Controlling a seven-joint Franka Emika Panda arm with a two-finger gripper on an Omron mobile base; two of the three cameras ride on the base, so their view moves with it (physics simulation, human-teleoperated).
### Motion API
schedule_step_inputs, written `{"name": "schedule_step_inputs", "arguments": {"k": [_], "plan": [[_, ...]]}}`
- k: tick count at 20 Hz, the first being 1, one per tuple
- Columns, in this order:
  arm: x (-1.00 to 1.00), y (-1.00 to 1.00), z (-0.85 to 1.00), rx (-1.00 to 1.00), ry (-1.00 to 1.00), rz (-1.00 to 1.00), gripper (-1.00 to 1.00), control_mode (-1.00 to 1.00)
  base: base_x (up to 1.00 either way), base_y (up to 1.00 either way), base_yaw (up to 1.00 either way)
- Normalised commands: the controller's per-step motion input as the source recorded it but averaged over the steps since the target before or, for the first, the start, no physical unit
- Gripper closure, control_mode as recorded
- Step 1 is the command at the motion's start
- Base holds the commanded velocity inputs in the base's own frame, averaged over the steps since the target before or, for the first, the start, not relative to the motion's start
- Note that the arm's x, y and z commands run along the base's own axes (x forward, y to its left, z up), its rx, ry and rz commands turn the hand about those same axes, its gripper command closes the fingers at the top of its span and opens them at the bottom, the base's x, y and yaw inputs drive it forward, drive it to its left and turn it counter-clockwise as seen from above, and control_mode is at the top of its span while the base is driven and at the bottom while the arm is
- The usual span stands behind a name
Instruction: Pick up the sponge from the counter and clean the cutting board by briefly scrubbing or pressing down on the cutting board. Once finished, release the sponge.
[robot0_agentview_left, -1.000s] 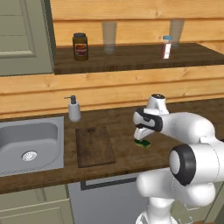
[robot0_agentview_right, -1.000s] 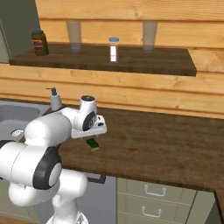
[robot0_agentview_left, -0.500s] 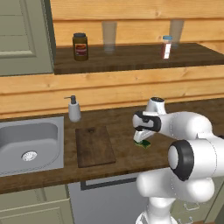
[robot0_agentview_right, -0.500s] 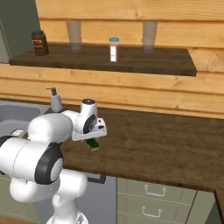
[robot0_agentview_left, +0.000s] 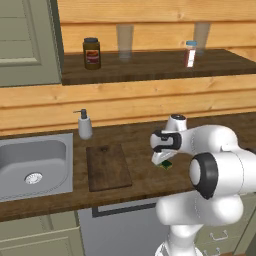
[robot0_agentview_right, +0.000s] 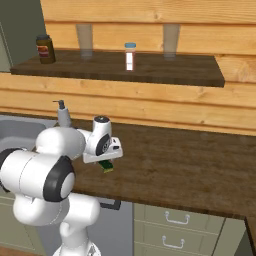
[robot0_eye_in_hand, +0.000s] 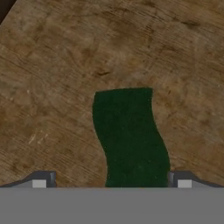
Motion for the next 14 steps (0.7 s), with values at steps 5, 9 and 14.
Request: {"name": "schedule_step_inputs", "arguments": {"k": [5, 9, 14], "plan": [[0.14, 0.00, -0.09, 0.00, 0.00, 0.00, -1.00, -1.00, 0.00, 0.00, 0.00], [0.10, -0.04, -0.13, 0.00, 0.00, 0.00, -1.00, -1.00, 0.00, 0.00, 0.00], [0.06, -0.05, -0.10, 0.00, 0.00, 0.00, -1.00, -1.00, 0.00, 0.00, 0.00]]}}
